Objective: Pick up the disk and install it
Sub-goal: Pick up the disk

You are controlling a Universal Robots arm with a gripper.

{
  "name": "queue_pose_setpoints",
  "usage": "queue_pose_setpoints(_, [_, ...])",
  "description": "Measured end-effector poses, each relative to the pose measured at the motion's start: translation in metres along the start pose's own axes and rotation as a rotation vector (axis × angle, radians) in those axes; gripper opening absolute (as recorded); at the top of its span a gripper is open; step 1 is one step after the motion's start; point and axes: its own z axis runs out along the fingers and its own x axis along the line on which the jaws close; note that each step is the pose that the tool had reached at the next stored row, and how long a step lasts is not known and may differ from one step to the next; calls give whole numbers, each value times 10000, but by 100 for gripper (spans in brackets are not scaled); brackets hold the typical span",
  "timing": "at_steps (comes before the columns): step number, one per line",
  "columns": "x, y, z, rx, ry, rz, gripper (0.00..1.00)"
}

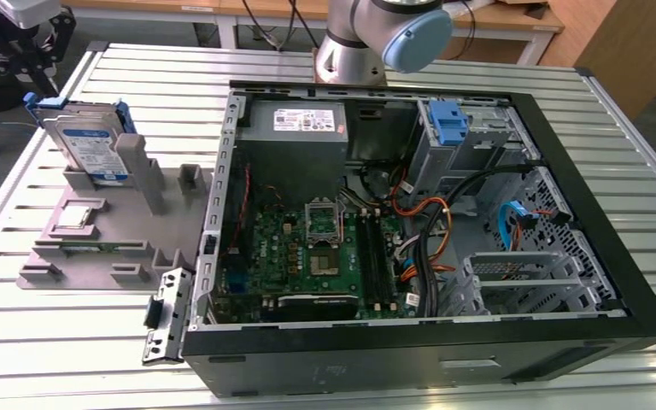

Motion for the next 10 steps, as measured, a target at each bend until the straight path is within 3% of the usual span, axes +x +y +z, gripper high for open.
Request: queue_pose_setpoints(10, [0,-1,14,-55,86,-1522,10])
